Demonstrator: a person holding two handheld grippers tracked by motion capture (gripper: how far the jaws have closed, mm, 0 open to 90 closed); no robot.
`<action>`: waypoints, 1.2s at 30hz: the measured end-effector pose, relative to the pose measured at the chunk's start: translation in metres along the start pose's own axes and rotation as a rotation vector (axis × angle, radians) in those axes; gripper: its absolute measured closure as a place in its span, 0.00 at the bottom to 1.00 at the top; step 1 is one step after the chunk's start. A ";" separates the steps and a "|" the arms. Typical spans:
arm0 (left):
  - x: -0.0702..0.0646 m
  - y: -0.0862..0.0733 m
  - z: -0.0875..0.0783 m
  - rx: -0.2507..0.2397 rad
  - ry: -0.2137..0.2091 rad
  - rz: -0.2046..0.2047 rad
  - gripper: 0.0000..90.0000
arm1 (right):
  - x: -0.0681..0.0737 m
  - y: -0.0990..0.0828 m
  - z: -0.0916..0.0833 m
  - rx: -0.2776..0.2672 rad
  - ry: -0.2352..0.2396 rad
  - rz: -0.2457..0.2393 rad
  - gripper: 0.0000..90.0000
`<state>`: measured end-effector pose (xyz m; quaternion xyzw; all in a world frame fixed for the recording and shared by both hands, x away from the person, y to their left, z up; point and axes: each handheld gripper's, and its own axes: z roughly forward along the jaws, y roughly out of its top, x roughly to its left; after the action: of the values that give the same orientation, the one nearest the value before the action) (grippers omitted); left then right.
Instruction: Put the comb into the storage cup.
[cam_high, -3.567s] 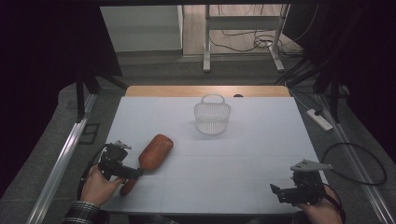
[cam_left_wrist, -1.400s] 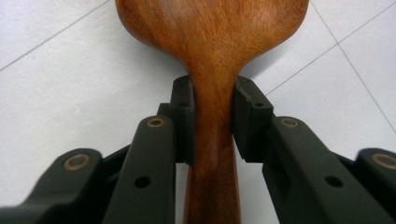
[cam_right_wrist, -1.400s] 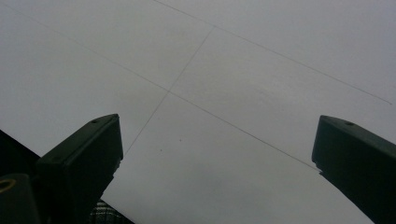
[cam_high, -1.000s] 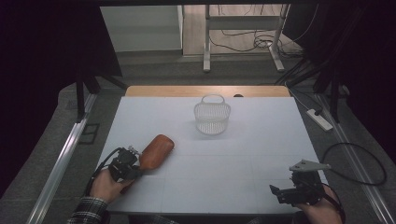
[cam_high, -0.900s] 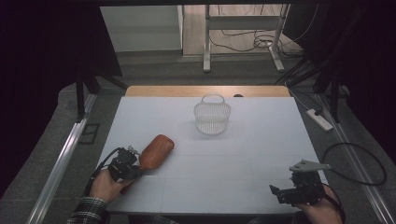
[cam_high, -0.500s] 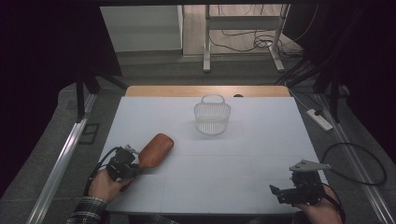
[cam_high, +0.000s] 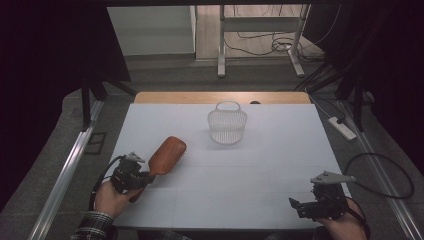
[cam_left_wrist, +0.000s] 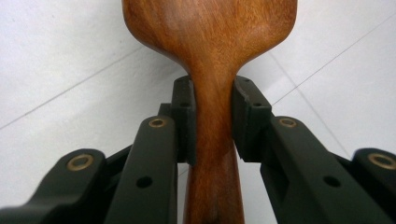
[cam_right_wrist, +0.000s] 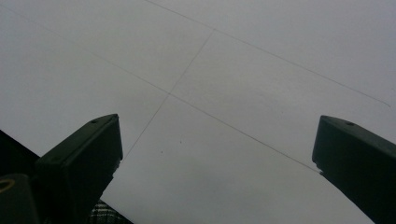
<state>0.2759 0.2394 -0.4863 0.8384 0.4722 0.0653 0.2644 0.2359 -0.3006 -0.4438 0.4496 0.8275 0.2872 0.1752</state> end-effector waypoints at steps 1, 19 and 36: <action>0.000 0.000 -0.001 -0.006 -0.012 -0.004 0.81 | 0.000 0.000 0.000 -0.002 0.001 0.000 0.02; -0.017 0.005 -0.017 -0.136 -0.082 0.028 0.81 | 0.003 0.001 -0.005 -0.071 0.038 -0.016 0.00; -0.040 0.014 -0.021 -0.203 -0.101 0.086 0.81 | 0.010 0.020 -0.005 -0.212 0.122 -0.097 0.00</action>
<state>0.2568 0.2083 -0.4558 0.8290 0.4128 0.0819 0.3682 0.2404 -0.2854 -0.4275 0.3698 0.8222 0.3911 0.1850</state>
